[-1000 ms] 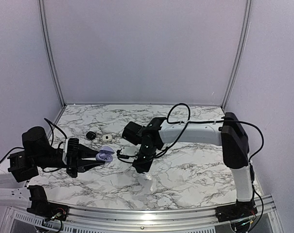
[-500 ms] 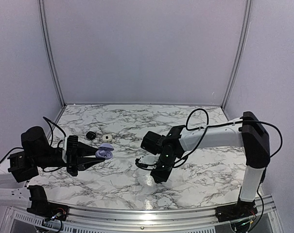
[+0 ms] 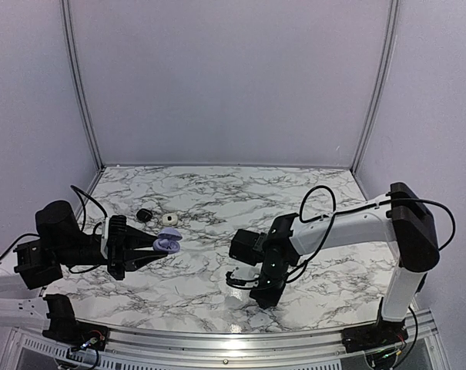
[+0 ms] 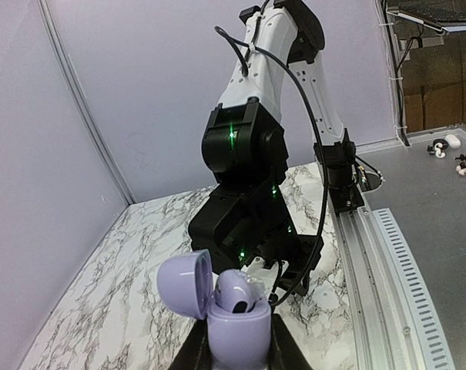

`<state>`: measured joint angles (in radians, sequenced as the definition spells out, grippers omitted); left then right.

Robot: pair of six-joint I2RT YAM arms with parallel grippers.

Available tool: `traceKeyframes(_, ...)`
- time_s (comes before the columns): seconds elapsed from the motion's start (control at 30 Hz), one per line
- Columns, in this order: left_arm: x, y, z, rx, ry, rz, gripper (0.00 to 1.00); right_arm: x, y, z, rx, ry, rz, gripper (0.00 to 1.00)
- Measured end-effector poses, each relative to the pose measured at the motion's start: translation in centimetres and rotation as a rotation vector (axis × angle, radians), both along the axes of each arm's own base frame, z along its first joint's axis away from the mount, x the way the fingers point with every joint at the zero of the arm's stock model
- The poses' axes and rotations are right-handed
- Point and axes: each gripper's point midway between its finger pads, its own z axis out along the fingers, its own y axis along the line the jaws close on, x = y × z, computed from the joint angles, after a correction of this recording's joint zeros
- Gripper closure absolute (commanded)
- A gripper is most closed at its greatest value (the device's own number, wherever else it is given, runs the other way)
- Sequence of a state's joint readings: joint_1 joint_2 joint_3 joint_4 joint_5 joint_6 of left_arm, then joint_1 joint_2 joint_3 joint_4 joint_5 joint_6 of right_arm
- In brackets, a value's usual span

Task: Insert the wireless bluetooth earbuds into the charging case
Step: Place the right earbud at the center of the board.

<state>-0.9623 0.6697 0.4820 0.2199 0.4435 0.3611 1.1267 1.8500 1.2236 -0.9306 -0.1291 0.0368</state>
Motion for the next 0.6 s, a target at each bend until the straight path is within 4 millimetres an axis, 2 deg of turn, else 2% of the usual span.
traceKeyframes(0.3,0.0,0.01,0.01,0.0,-0.001,0.0,1.0,-0.36,-0.89,-0.63,-0.053,0.022,0.003,0.68)
traceKeyframes(0.6,-0.04,0.06,0.08,-0.003,-0.005,0.0,1.0,-0.54,-0.74,-0.57,-0.104,0.048,0.013,0.68)
